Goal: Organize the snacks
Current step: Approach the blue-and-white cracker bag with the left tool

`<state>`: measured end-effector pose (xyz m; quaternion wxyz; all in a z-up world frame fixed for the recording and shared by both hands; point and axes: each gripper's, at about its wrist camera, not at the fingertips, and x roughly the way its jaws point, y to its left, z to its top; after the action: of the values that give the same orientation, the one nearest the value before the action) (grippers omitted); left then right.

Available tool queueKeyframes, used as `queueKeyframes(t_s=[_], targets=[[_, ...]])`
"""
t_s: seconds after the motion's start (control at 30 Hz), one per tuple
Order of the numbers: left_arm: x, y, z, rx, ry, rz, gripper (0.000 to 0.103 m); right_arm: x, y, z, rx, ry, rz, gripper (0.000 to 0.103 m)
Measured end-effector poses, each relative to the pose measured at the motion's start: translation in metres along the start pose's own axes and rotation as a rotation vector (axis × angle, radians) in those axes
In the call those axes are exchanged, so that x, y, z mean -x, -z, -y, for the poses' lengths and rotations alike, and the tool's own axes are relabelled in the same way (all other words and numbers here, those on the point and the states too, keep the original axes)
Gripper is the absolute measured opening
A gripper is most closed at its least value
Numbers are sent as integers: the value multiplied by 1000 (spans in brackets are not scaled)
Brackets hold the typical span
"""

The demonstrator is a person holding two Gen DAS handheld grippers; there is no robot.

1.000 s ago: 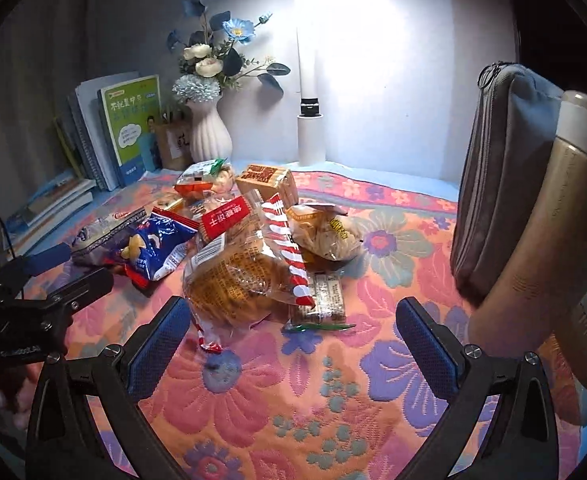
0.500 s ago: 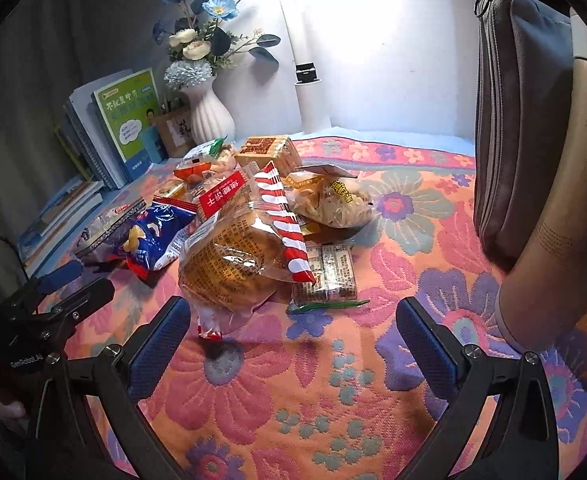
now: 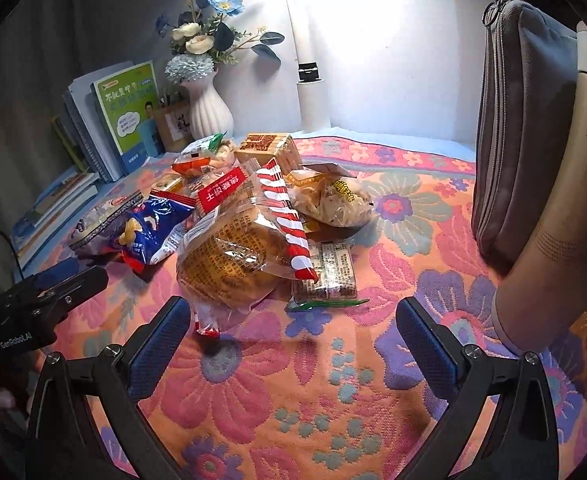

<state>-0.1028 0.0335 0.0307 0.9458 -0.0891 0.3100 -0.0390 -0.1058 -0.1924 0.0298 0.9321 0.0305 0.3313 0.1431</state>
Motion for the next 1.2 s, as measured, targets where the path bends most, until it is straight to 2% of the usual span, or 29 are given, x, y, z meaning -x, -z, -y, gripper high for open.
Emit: queueKeyframes(t_s=[1.2], targets=[[-8, 1, -6, 57, 20, -38, 103, -3, 2, -3, 20, 32, -14, 103]])
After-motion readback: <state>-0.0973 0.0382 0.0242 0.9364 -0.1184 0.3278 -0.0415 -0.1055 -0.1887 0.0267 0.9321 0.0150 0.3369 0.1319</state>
